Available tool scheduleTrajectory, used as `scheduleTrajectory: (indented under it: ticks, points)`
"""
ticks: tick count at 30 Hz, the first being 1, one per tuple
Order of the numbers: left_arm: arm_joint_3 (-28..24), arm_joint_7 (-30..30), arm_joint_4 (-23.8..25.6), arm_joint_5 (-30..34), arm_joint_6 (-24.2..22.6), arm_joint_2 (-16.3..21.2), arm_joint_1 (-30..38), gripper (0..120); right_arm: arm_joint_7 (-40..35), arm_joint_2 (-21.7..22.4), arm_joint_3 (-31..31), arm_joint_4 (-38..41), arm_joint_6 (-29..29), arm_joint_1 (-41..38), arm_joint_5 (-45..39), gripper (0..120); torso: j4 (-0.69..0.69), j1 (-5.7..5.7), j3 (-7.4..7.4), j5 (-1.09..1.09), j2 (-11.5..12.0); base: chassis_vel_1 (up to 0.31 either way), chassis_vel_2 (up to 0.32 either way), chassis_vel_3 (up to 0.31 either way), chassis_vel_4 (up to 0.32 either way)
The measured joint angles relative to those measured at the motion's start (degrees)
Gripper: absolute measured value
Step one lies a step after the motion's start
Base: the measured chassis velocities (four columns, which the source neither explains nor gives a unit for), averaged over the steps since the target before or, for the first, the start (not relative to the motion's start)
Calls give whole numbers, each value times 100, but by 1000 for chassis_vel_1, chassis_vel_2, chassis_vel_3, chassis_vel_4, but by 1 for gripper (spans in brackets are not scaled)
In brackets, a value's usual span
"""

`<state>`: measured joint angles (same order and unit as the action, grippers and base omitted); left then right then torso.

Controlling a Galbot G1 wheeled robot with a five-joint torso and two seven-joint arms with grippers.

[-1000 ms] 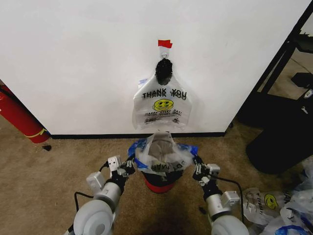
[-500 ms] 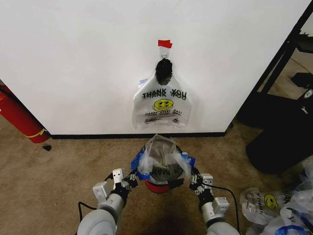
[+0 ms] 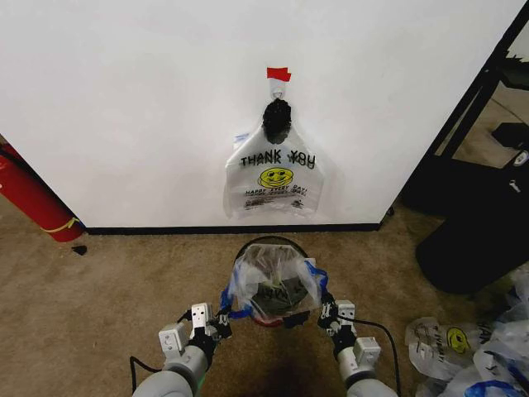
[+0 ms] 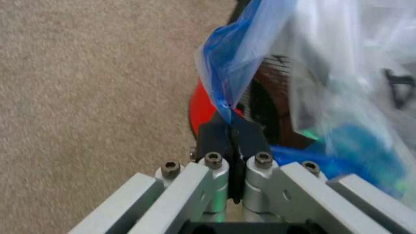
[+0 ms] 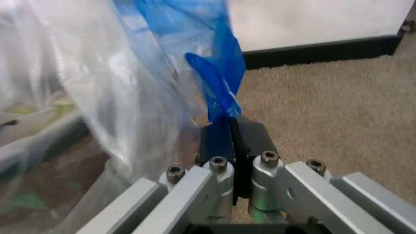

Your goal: Pick up the garbage bag from the wall and place it over the trash bin.

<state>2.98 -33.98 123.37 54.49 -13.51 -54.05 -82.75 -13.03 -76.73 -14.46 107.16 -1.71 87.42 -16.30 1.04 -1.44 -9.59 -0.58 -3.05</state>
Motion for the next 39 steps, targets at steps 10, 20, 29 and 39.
scheduleTrajectory:
  ticks: [10, 20, 29, 39]
  points:
    - [-265, -17, -497, -33, -16, -69, 502, 0, -114, -89, 54, -586, -206, -585, -257, 0, 0, -1, 0, 1, 0, 0, 0, 0, 0]
    - [-385, 38, -803, -306, 87, -206, 826, 0, -234, -89, 110, -1062, -459, -1304, -774, 0, -1, -1, 0, 1, 0, 0, 0, 0, 0]
    - [-470, 61, -1114, -452, 93, -362, 1008, 0, -161, -19, 215, -1406, -517, -1690, -825, 0, 0, -1, 0, 1, 0, 0, 0, 0, 0]
    - [-368, 103, -1012, -641, 82, -296, 801, 0, 53, 200, 194, -1347, -348, -1496, -604, 5, -1, 0, 0, 1, 0, 0, 0, 0, 0]
